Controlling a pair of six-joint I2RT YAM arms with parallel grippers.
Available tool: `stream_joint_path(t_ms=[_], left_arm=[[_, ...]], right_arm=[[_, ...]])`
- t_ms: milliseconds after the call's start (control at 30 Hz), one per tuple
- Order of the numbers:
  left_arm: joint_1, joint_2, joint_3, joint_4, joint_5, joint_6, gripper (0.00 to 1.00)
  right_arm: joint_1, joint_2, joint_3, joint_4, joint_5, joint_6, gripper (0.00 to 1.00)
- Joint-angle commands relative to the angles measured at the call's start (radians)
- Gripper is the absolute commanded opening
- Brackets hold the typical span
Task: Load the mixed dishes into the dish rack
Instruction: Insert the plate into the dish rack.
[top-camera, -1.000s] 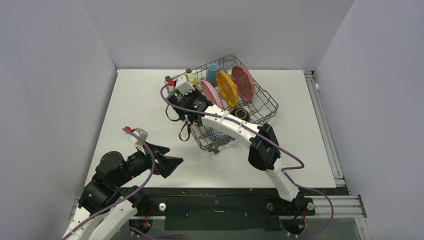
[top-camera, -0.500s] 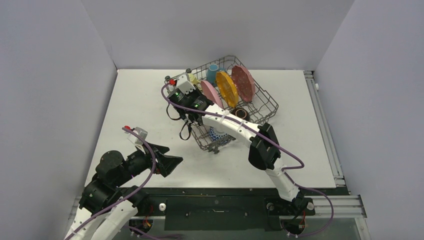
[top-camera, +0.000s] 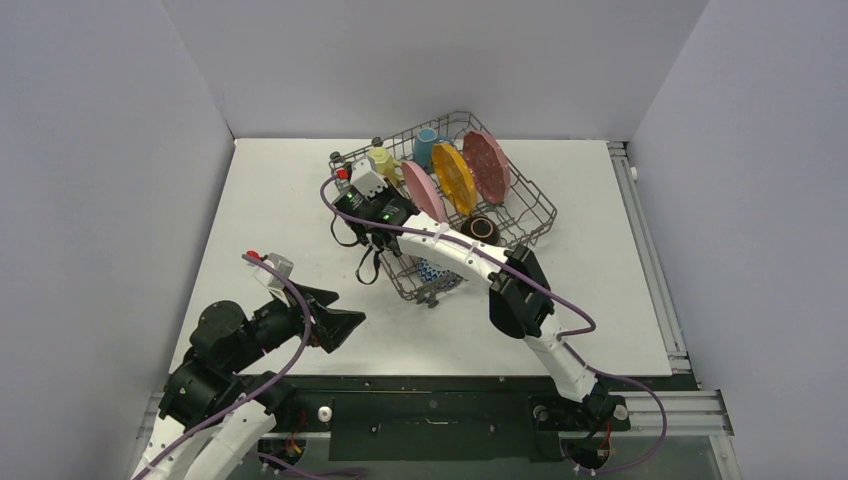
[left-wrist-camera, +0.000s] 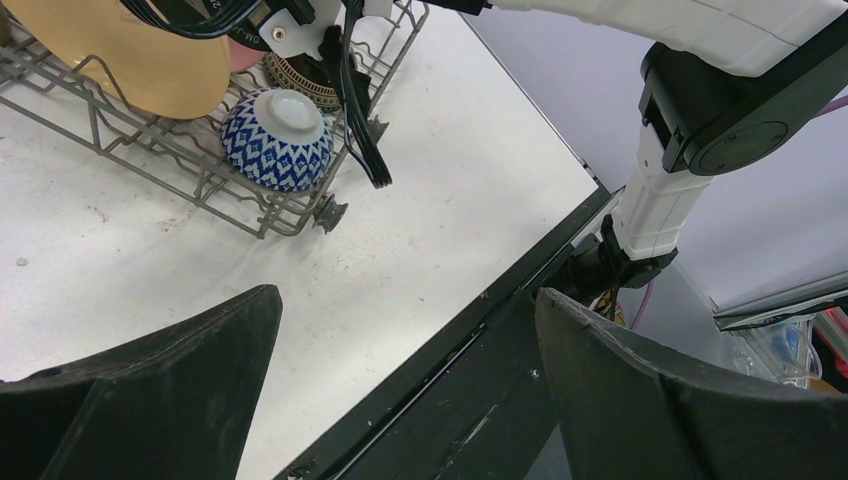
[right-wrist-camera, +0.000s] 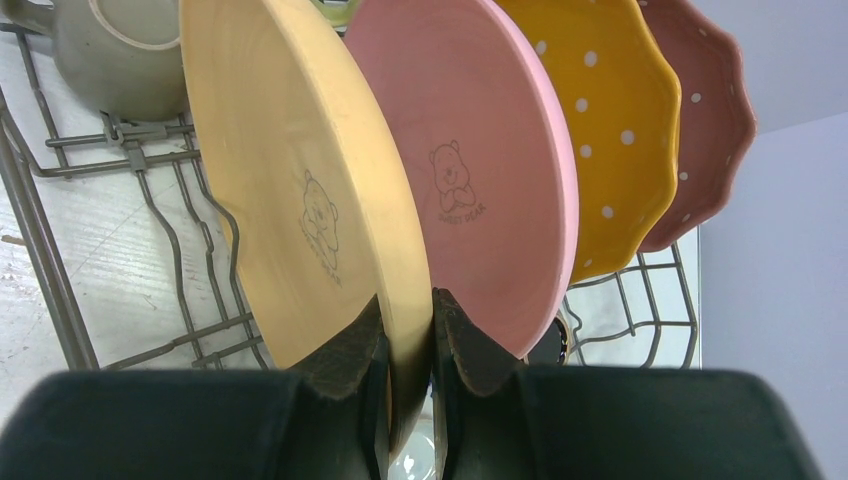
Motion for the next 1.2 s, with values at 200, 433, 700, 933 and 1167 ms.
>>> stream_joint_path(t_ms=[200,433,700,933,1167], left_arm=[[0.013,0.011,-0.003,0.059,0.025,0.023,0.96],[0.021,0.017,-0.003,0.061,0.033,0.024,0.96],[0.034,0.019,-0.003,0.064,0.043,0.025,0.96],[0.047,0.022,-0.005,0.067,0.054,0.026,0.96],[0.052,0.018,-0.006,0.069,0.06,0.026,0.96]], right_arm=[[-0.001,-0.007,0.007,0.023,0.015,0.017,0.24],[0.0,-0.017,0.002,0.022,0.025,0.02,0.34],[0.001,-0.06,-0.008,0.028,0.011,0.035,0.43],[0.003,-0.104,-0.021,0.03,-0.05,0.06,0.47],[0.005,-0.145,-0.037,0.033,-0.099,0.087,0.49]])
